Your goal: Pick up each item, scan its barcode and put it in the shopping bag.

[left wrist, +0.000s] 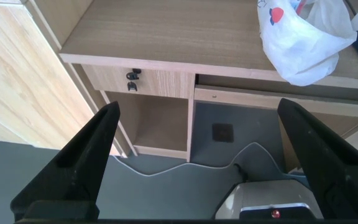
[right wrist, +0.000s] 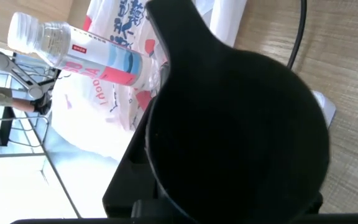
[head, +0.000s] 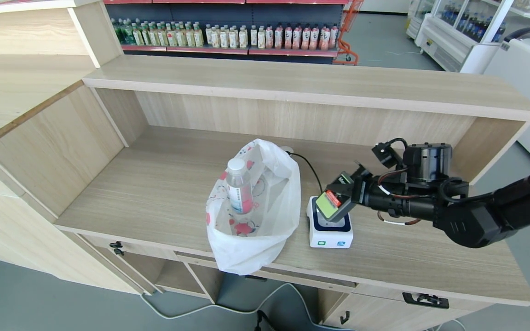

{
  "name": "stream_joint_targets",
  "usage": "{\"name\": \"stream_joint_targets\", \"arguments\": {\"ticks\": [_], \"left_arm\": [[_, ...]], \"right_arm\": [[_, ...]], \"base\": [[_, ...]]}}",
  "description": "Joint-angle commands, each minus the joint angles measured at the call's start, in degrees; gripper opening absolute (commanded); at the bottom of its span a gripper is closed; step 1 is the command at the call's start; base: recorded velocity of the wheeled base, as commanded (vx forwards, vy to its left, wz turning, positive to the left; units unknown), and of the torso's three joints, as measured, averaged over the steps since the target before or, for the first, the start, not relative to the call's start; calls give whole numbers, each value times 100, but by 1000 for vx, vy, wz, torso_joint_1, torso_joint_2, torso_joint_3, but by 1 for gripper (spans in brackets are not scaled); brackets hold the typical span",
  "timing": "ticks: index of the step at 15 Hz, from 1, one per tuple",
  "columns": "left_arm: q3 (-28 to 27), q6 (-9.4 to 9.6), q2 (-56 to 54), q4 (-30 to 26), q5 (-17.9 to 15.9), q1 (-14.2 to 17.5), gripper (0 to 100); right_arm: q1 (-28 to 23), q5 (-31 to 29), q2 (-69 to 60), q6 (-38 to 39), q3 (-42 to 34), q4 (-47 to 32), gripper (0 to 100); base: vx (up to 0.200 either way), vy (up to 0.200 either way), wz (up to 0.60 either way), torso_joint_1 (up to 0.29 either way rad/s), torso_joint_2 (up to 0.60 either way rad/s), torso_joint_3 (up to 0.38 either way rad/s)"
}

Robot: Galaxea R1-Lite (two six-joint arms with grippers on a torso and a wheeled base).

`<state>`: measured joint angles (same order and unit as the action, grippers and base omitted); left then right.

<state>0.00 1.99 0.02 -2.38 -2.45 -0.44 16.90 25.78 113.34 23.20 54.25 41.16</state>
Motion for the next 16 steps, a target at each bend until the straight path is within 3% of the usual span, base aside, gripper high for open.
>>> {"name": "stream_joint_targets", "arguments": {"ticks": [1, 16], "left_arm": [[0, 3, -2, 0, -1, 0, 100], [0, 3, -2, 0, -1, 0, 100]], "right_arm": [[15, 6, 189, -17, 130, -2, 0], [77, -3, 277, -149, 174, -20, 0]], "base": [[0, 0, 0, 0, 0, 0], [0, 0, 0, 0, 0, 0]]}}
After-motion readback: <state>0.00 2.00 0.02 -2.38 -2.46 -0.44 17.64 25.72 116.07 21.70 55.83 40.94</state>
